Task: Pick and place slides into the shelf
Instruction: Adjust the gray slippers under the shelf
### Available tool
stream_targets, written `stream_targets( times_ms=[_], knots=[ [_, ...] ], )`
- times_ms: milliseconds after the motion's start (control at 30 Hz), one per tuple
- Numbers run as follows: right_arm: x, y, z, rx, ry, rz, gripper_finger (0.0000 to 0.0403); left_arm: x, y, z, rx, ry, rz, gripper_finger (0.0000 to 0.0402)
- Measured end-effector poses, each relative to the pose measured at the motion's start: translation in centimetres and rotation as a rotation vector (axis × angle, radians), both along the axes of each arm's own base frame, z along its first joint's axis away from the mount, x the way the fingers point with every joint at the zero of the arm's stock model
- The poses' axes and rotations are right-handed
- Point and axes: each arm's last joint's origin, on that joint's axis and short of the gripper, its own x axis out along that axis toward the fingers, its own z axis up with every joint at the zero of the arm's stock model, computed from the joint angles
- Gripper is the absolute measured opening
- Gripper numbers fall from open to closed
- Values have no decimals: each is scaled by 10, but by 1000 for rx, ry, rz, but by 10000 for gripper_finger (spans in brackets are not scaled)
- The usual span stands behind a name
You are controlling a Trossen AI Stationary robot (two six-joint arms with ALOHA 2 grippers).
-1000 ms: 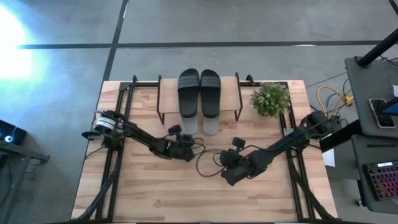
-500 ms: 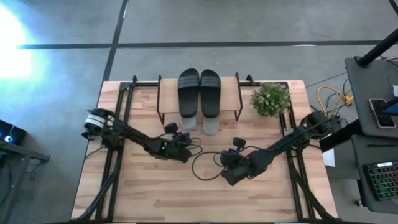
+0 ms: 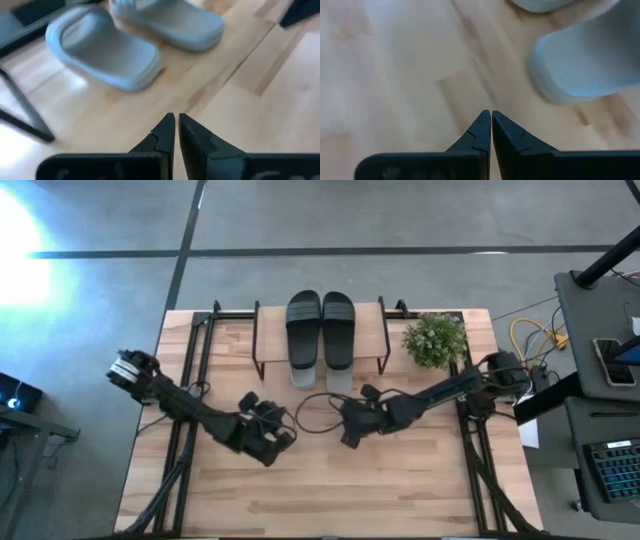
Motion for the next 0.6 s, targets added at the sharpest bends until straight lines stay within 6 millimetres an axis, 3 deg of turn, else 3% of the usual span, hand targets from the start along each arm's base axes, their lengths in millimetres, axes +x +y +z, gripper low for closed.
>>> stream_targets(
  times_ms=[133, 267, 400, 600],
  knots=[
    [4, -16, -14, -22, 56, -19, 9, -11, -5, -7, -60, 29, 37, 10],
    [11, -16, -22, -73, 70, 85, 9, -19, -11, -8, -80, 30, 49, 10],
    [18, -15, -21, -129, 49, 177, 9, -26, -16, -9, -93, 40, 59, 10],
    [21, -30, -20, -176, 47, 180, 9, -34, -22, -11, -119, 73, 50, 10]
  ],
)
